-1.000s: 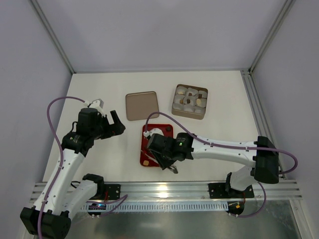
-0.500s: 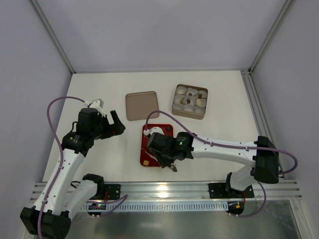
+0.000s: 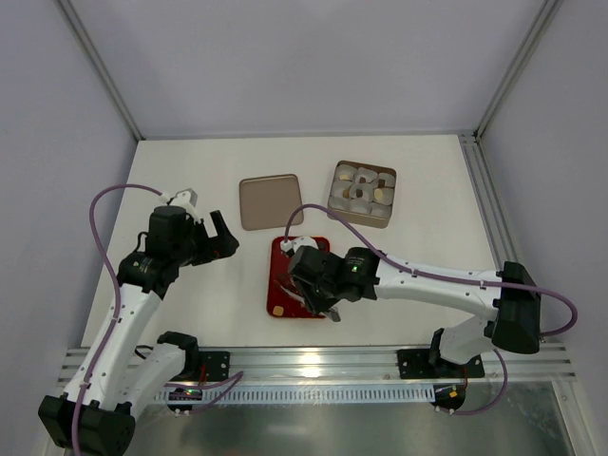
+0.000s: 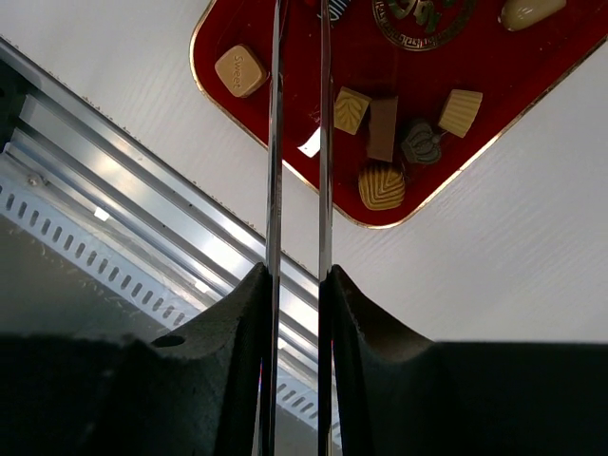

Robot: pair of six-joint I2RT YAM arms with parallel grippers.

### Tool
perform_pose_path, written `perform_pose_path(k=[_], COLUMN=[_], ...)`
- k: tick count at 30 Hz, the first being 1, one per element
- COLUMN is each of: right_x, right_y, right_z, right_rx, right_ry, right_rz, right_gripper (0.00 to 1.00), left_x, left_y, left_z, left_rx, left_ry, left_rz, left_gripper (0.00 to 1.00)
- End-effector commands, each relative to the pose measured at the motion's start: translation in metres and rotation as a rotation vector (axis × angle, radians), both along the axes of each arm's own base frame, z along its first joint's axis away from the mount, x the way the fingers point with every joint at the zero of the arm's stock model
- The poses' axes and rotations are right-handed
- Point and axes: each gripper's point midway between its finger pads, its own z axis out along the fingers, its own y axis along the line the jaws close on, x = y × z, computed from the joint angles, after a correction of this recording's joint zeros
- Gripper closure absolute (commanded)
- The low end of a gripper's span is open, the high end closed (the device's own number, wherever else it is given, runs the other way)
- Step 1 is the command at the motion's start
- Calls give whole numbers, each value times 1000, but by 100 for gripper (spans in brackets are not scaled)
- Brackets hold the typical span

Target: Pack the chocolate

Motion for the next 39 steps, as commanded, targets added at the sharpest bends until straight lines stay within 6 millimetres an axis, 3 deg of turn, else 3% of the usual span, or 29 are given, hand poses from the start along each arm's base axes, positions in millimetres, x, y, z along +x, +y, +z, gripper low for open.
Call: perform_pose_path(k=[1,9,18,28,39], right_x=[-3,-1,23,66,130], right_y=[-4,-10,-16,-37,-90], right_z=[15,20,40,65,88], right_rx=[47,47,84,132,147], right_ry=[-7,-24,-62,-118,-199], right_rz=[-5,-19,-61,-141,-288], right_gripper=[68,68,68,68,68], left_x=[3,3,2,2,3], left_y=[-1,-1,-1,-1,-1], left_z=[3,2,3,2,2], left_rx=[-5,-4,-6,-5,-4], left_ry=[-16,-13,-15,-13,-12], left_rz=[4,4,2,1,4], left_gripper=[0,0,0,0,0])
